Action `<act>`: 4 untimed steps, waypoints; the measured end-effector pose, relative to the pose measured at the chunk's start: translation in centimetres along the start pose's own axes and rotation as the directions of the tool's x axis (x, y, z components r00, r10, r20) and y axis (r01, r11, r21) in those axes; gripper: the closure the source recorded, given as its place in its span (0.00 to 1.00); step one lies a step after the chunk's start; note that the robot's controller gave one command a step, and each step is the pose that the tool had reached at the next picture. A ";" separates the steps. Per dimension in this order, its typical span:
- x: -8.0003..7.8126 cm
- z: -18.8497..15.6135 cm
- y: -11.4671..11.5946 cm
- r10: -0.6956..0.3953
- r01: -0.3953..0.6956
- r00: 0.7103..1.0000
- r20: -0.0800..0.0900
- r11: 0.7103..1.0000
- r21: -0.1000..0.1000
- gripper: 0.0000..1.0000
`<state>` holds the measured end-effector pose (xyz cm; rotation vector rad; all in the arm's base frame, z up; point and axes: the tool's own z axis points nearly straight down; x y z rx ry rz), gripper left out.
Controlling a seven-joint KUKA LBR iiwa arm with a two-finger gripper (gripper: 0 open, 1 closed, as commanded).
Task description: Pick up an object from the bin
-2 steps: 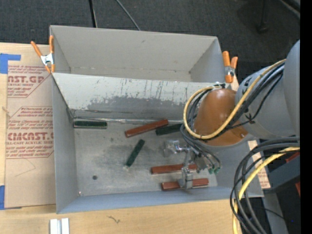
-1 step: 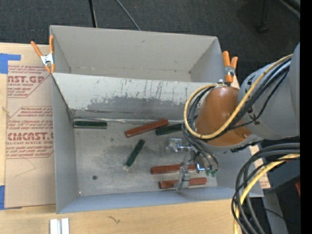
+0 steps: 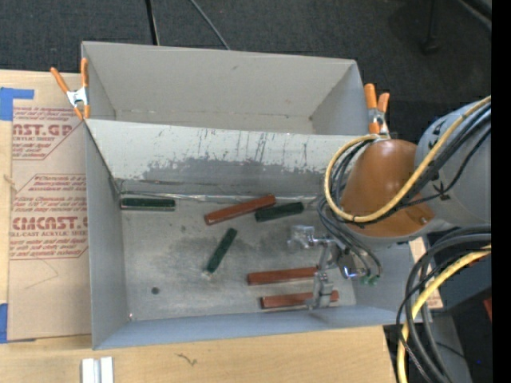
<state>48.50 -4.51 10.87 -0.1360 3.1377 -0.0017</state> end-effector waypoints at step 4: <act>0.0 1.8 1.1 0.188 -0.188 0.982 0.000 0.982 -0.002 1.00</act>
Offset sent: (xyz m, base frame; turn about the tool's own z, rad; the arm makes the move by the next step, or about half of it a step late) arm -0.0025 0.0092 -0.0387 0.1900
